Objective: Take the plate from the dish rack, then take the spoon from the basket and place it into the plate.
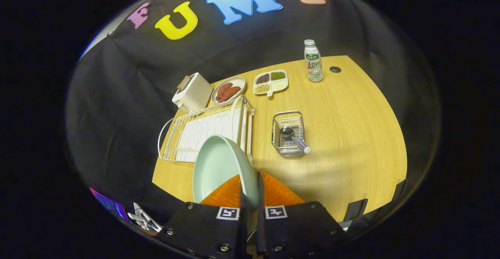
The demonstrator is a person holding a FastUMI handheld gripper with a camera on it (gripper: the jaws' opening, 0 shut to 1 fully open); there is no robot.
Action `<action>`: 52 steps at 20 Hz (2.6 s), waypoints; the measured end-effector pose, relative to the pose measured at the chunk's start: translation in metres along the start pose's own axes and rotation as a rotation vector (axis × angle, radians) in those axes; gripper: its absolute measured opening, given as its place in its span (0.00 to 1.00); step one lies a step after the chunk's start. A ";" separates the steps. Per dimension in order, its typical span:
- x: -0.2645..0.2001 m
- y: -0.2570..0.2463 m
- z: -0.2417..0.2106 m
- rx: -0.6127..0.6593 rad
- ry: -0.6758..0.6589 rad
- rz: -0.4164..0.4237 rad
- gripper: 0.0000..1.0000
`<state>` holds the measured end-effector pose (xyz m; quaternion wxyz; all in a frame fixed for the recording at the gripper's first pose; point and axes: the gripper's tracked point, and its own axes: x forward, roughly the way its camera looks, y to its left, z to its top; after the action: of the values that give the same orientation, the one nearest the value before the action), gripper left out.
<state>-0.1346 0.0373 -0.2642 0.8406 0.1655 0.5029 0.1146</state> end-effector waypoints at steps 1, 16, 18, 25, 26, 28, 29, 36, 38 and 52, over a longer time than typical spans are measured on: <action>0.005 -0.003 -0.008 0.008 0.013 0.005 0.10; 0.092 -0.029 -0.083 0.157 0.145 0.086 0.10; 0.102 -0.030 -0.094 0.174 0.155 0.104 0.10; 0.114 -0.052 -0.085 0.076 0.072 0.035 0.18; 0.110 -0.050 -0.079 0.014 0.043 0.031 0.25; 0.096 -0.047 -0.069 -0.090 -0.012 0.046 0.61; 0.088 -0.043 -0.062 -0.121 -0.055 0.059 0.62; 0.030 -0.050 -0.020 -0.274 -0.386 0.035 0.62; 0.017 -0.058 -0.009 -0.314 -0.471 -0.002 0.62; 0.029 -0.081 0.061 -0.458 -0.874 -0.114 0.62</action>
<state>-0.0649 -0.0368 -0.2921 0.9925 -0.0187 0.0737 0.0960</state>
